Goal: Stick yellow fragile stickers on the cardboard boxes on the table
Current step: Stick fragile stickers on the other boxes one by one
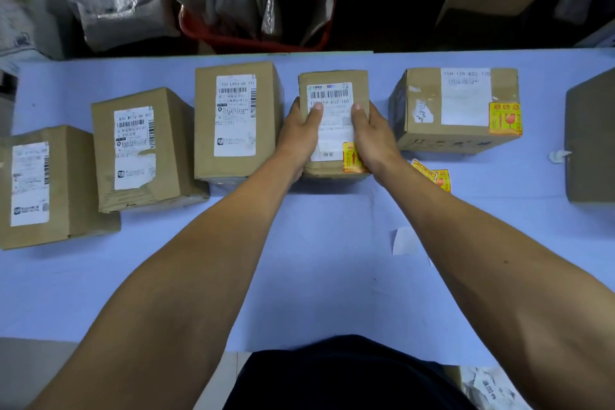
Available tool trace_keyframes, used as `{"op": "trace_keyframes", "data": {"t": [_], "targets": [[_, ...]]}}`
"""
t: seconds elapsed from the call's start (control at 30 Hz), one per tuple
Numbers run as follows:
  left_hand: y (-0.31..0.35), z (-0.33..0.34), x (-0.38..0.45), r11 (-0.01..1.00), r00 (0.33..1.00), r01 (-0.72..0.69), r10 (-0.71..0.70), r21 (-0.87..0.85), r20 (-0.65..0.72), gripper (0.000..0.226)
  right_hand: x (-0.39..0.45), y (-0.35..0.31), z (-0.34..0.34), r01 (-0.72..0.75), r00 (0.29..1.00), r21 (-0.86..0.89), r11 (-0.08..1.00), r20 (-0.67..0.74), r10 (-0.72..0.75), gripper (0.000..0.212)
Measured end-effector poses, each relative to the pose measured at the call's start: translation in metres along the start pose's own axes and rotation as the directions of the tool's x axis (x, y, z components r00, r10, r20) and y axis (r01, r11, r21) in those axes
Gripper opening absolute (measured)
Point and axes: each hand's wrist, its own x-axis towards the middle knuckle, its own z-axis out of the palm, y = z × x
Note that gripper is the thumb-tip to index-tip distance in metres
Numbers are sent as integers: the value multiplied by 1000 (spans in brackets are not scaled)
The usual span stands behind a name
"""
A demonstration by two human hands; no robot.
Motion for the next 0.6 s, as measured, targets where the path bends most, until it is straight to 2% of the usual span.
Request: {"op": "trace_keyframes", "data": {"t": [0.1,0.33,0.6], "targets": [[-3,1,10,1000,1000,6,-6,0,-11,32,9,2,3,-20,1000,-7,1000,-8,20,53],[-16,2,12,994,995,-92,94,63,-17,40,10,8,7,59,996,-1,998,-61,-59,45],[-5,2,9,989,998,-56,60,139,-24,37,8,5,3,59,998,-62,996,-14,-60,47]]}}
